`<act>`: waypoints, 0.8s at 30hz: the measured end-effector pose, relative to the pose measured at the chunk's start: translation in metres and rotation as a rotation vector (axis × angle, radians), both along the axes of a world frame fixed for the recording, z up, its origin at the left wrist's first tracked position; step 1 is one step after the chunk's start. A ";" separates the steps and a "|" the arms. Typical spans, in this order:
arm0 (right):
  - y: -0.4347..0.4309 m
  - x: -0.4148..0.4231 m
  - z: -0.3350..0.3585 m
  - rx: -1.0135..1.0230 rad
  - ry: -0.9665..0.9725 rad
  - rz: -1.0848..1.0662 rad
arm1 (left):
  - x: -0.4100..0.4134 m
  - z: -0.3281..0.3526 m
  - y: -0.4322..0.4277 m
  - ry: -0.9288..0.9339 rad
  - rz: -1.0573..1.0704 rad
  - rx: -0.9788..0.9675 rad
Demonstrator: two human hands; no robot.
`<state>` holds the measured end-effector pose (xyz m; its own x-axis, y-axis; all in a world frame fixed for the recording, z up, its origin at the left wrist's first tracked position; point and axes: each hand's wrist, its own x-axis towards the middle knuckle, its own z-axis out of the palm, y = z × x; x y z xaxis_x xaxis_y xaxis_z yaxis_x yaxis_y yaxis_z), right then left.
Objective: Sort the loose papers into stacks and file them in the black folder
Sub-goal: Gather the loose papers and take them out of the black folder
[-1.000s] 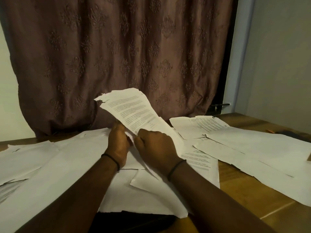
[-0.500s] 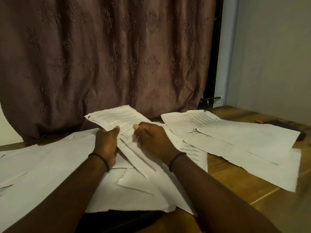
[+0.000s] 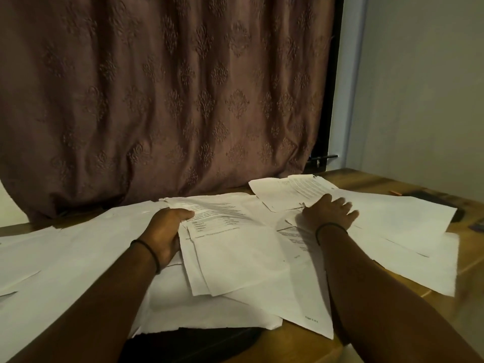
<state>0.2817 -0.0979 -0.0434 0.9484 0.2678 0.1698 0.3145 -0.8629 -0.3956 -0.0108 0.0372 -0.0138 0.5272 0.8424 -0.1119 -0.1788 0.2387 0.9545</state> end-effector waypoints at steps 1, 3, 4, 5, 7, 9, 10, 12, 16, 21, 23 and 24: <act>0.000 0.003 -0.002 -0.017 0.045 -0.008 | -0.001 0.000 0.001 0.001 -0.022 -0.009; 0.002 0.007 -0.004 -0.027 0.117 -0.008 | -0.002 0.000 0.002 -0.005 -0.048 -0.025; 0.004 0.007 -0.005 -0.030 0.134 0.004 | -0.002 0.000 0.003 -0.014 -0.060 -0.031; 0.006 0.005 -0.004 -0.033 0.139 0.022 | -0.002 -0.001 0.004 -0.020 -0.071 -0.037; 0.010 -0.002 -0.001 -0.045 0.108 0.069 | -0.001 -0.001 0.004 -0.022 -0.097 -0.037; 0.012 -0.012 0.003 -0.059 0.020 0.102 | 0.000 -0.001 0.003 -0.025 -0.107 -0.029; 0.012 -0.015 0.005 -0.062 -0.034 0.110 | 0.001 -0.001 0.003 -0.027 -0.105 -0.026; 0.013 -0.021 0.007 -0.076 -0.131 0.109 | 0.000 -0.001 0.002 -0.032 -0.110 -0.025; 0.013 -0.026 0.008 -0.094 -0.268 0.112 | -0.001 -0.001 0.002 -0.028 -0.124 -0.026; 0.012 -0.026 0.006 -0.092 -0.286 0.126 | -0.001 -0.001 0.002 -0.027 -0.113 -0.020; 0.013 -0.028 0.004 -0.090 -0.281 0.116 | 0.000 0.000 0.001 -0.032 -0.118 -0.021; 0.013 -0.029 0.003 -0.083 -0.275 0.102 | 0.000 0.000 0.000 -0.035 -0.119 -0.023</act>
<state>0.2523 -0.0845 -0.0400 0.8373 0.3829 0.3904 0.4868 -0.8471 -0.2132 -0.0108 0.0377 -0.0141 0.6270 0.7712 -0.1102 -0.1814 0.2821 0.9421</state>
